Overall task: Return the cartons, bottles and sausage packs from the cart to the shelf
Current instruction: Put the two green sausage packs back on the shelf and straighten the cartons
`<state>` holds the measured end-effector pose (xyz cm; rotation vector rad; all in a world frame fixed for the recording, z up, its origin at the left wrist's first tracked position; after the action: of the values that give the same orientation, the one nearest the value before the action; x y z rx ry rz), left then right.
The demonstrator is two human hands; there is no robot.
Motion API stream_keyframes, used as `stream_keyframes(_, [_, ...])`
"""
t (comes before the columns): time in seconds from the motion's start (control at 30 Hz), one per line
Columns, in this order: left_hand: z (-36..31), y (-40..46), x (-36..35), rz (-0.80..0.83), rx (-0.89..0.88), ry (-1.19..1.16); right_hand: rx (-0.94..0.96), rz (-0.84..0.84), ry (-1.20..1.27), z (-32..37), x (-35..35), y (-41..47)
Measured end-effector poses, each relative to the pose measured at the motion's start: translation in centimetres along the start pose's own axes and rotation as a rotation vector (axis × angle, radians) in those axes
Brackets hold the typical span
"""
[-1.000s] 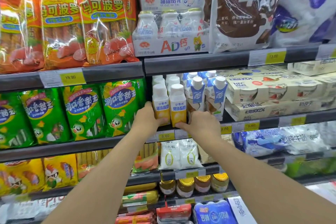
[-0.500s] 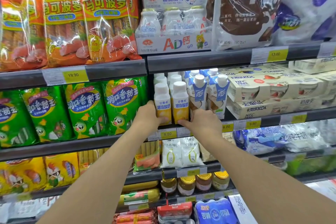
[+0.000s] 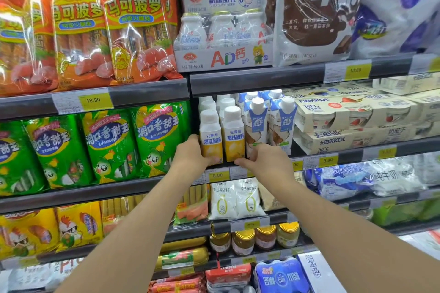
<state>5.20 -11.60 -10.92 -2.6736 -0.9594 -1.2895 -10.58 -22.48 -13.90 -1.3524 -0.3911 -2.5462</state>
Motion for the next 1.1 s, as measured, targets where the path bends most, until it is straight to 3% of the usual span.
stream_keyframes(0.1, [0.7,-1.5,0.3,-0.118,0.010,-0.017,-0.033,-0.053,0.025,-2.7,1.6,0.0])
stream_keyframes(0.23, [0.0,-4.1,-0.2,-0.312,-0.178,0.163,-0.123,-0.110,0.063,-7.0,4.0,1.3])
stream_keyframes(0.33, [-2.8,-4.3,-2.1,-0.285,-0.367,0.194,-0.176,-0.081,0.088,-8.3,4.7,2.0])
stream_keyframes(0.47, [-6.9,-2.6,-4.3,-0.254,-0.447,0.118,-0.147,-0.057,0.044,-8.2,4.6,2.4])
stream_keyframes(0.73, [-9.9,1.5,-5.3,-0.246,-0.270,-0.055,-0.072,-0.016,0.024,-8.1,4.2,3.8])
stream_keyframes(1.1, [-10.9,3.9,-6.3,-0.183,-0.131,0.090,-0.083,-0.005,0.055,-8.2,4.1,4.4])
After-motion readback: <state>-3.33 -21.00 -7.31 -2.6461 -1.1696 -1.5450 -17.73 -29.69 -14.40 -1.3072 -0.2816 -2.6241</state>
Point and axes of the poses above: each hand's wrist, its own y-axis towards the middle knuckle, its own x-axis out of the back of the hand, z = x × y, the point moved 1 cm from there along y, towards the middle knuckle, and after that the axes turned 12 degrees about -x, right-handed, at the moved point
